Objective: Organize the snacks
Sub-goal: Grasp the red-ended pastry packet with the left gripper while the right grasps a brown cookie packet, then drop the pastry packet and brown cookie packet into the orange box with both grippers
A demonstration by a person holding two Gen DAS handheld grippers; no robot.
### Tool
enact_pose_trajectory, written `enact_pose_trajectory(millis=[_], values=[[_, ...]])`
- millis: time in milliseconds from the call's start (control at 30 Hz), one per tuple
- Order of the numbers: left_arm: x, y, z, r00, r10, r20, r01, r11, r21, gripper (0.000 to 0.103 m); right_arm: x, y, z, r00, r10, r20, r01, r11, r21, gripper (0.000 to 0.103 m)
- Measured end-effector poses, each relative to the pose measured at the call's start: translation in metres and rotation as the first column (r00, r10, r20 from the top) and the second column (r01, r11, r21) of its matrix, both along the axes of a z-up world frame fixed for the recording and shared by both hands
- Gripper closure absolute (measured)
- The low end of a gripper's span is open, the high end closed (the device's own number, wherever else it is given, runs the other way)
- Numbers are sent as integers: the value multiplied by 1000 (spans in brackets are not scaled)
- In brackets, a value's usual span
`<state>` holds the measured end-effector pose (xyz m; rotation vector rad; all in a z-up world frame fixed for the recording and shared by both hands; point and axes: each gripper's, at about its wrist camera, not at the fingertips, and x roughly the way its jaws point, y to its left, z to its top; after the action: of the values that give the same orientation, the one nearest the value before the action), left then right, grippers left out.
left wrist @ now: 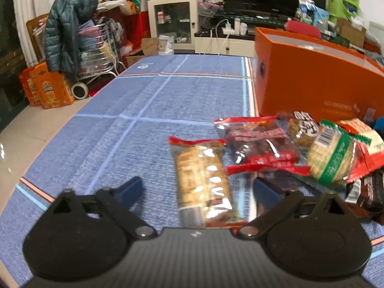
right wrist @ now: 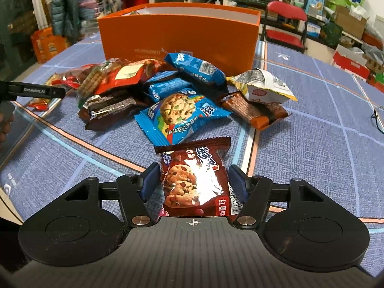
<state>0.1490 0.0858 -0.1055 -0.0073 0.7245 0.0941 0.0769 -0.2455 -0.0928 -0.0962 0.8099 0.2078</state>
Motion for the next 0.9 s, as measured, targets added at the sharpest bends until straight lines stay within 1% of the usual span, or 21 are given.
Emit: enact_pose_trajectory(millis=[33, 167, 200, 233, 400, 467, 500, 533, 567, 633, 700, 833, 900], values=[[1, 3, 1, 1000, 1, 0, -1, 1000, -13, 16, 0, 0, 0, 1000, 1, 0, -1, 1000, 2, 51], [3, 4, 3, 1000, -5, 7, 5, 1000, -14, 27, 2, -1, 0, 1000, 8, -2, -8, 1000, 9, 50], [3, 3, 4, 1000, -14, 8, 14, 1000, -15, 36, 2, -2, -1, 1000, 9, -2, -9, 1000, 9, 50], [3, 2, 5, 1000, -22, 10, 22, 1000, -18, 49, 2, -2, -1, 1000, 10, -2, -10, 1000, 9, 50], [3, 2, 9, 1000, -29, -8, 29, 998, -53, 68, 1, -1, 0, 1000, 14, -6, -14, 1000, 9, 52], [1, 4, 11, 1000, -24, -18, 22, 995, -98, 69, 1, -1, 1, 1000, 17, -7, -17, 1000, 15, 59], [0, 5, 12, 999, -23, -22, 20, 992, -122, 69, 1, -1, 1, 1000, 19, -9, -18, 1000, 17, 59], [-2, 5, 14, 999, -31, -21, 28, 991, -130, 69, 1, 0, 1, 1000, 23, -11, -23, 1000, 17, 61], [-5, 2, 17, 999, -39, -12, 37, 992, -123, 69, 0, 1, 2, 999, 30, -12, -30, 999, 17, 67], [-9, -2, 22, 999, -52, 1, 52, 993, -107, 69, -1, 3, 4, 999, 43, -14, -43, 999, 21, 67], [-13, -3, 27, 998, -56, 12, 57, 992, -112, 69, -4, 8, 6, 998, 60, 1, -60, 998, -3, 67], [-23, -3, 39, 997, -67, 39, 71, 989, -127, 69, -13, 18, 16, 994, 91, 60, -88, 995, -49, 68], [-31, -5, 49, 994, -84, 66, 92, 987, -131, 69, -15, 22, 24, 991, 97, 94, -91, 994, -68, 68]])
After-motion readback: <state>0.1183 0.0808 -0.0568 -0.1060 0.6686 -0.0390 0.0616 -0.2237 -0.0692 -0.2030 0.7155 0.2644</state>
